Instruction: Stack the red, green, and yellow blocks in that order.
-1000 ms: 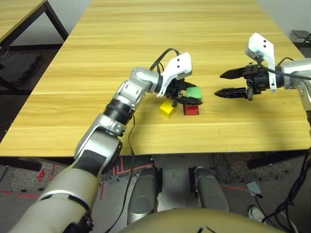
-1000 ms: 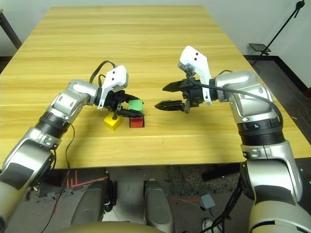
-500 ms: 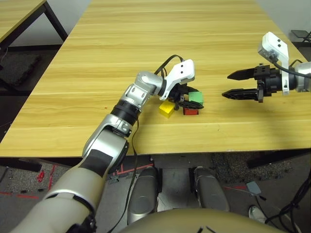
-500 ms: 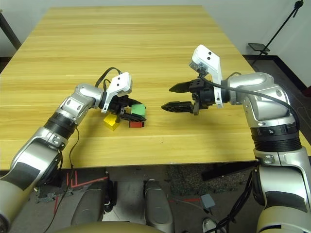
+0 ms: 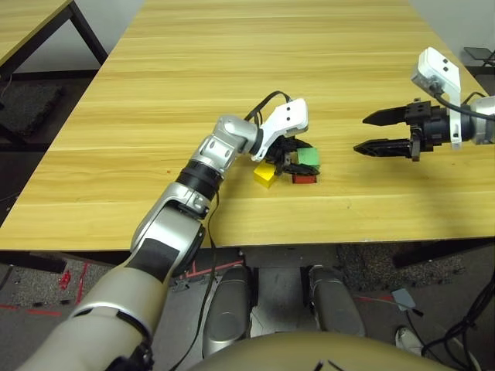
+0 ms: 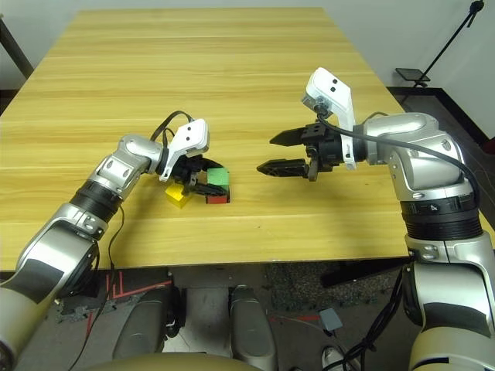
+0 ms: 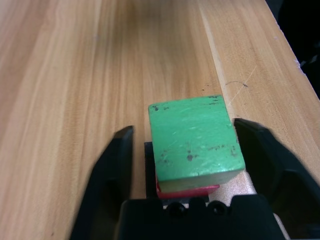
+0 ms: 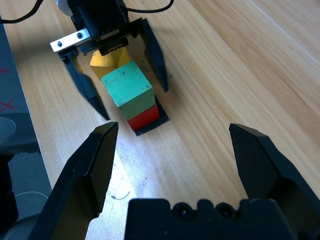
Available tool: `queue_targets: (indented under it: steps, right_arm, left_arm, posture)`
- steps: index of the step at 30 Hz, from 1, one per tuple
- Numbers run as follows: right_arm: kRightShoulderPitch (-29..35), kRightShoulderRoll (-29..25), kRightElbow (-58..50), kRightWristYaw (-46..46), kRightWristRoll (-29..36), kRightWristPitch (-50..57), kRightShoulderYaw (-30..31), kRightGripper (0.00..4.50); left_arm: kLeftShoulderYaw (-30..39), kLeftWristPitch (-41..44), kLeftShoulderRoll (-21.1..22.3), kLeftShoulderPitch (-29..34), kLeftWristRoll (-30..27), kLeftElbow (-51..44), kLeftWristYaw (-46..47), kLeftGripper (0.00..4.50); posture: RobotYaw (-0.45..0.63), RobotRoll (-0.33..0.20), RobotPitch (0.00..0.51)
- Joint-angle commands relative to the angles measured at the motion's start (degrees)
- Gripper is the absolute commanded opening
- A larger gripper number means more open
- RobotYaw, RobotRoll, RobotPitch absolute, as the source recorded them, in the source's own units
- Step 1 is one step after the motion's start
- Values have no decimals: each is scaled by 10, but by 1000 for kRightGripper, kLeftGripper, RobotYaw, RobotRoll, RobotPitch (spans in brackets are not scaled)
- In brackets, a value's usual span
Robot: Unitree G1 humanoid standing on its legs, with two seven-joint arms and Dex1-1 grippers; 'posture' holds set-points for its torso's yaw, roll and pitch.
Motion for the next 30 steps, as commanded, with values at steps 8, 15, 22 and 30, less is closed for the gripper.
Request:
queue_targets:
  steps: [8,15,22,30]
  right_arm:
    - [-22,19,22,9,9,-30,20,4500]
    - [-42,31,50,22,3,-50,34,4500]
    - [-50,31,54,26,4,-51,38,4500]
    - [-46,27,48,23,6,-44,35,4500]
  left_arm:
    - [97,323,101,201,-44,-464,164,4478]
    - [110,368,76,281,-39,-507,278,4478]
    - [104,350,45,289,-30,-461,355,4478]
    - [82,383,59,323,-38,-453,370,4478]
  posture:
    - [200,-132,79]
    - [224,-140,85]
    - [212,-149,88]
    - [206,-154,92]
